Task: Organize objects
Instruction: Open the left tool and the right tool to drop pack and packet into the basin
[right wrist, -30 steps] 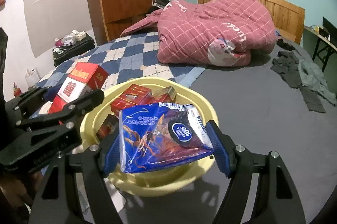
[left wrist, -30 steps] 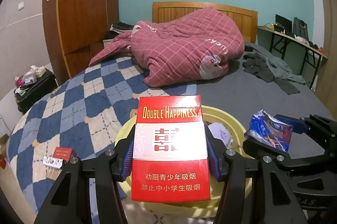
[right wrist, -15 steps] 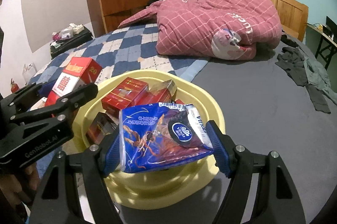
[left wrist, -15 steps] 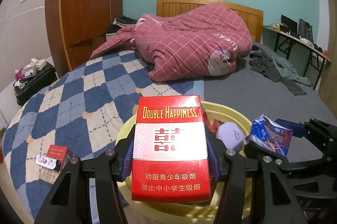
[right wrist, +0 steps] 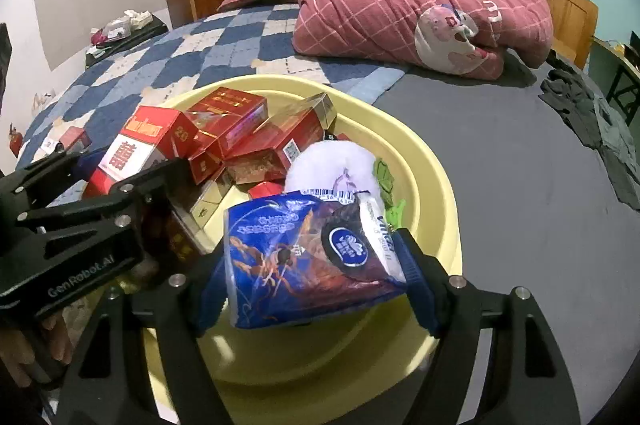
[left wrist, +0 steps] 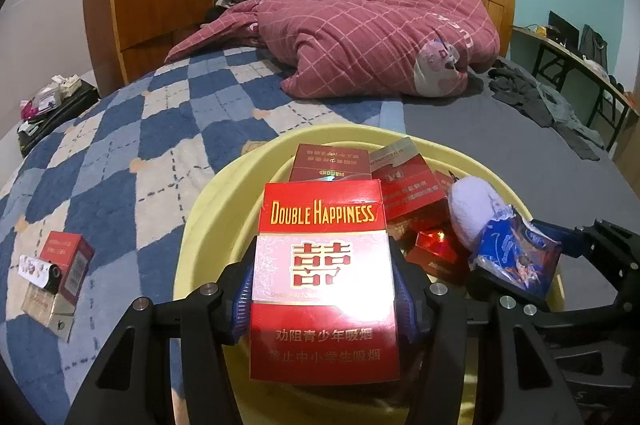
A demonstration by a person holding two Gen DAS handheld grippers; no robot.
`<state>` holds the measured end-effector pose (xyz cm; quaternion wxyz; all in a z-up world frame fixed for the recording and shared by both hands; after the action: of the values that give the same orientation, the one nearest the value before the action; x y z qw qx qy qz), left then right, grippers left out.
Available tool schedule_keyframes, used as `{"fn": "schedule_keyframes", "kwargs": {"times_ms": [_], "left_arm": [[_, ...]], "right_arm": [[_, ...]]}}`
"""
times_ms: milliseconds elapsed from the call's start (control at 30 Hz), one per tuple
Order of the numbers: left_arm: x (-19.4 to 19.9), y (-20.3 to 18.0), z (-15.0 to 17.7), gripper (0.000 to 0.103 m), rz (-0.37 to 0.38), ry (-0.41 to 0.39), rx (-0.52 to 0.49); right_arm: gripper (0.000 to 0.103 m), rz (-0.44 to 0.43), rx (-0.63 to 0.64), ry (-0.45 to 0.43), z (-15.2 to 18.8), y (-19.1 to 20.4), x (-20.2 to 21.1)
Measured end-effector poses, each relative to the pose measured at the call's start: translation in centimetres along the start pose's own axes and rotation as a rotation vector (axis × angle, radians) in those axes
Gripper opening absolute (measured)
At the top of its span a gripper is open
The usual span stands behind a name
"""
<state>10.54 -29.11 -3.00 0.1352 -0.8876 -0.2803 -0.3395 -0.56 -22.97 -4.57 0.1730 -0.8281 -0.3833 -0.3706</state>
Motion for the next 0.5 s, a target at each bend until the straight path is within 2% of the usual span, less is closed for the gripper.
{"fn": "schedule_keyframes", "kwargs": {"times_ms": [233, 400, 433, 500], "left_arm": [[-0.5, 0.4, 0.1, 0.055, 0.014, 0.0, 0.023], [0.9, 0.0, 0.3, 0.056, 0.01, -0.016, 0.028], [1.4, -0.1, 0.2, 0.057, 0.012, -0.025, 0.033], [2.9, -0.4, 0.0, 0.072, 0.006, -0.052, 0.027]], "right_arm": [[0.076, -0.002, 0.005, -0.005, -0.4, 0.0, -0.5], [0.08, 0.002, 0.026, -0.017, -0.4, 0.1, 0.0], [0.084, 0.001, 0.028, -0.025, -0.4, 0.1, 0.3], [0.09, 0.005, 0.034, -0.046, -0.4, 0.1, 1.2]]}}
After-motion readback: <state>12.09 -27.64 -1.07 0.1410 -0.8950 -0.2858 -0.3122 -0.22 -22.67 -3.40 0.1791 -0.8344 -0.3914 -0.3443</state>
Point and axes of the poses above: each gripper's, at about its wrist camera, not at the fingertips, and x roughly against the way its jaws point, y to its left, z to its underside, the point moved 4 cm from there along -x, roughly the way its jaws point, and after that the axes turned 1 degree about -z, right-handed, at the moved point
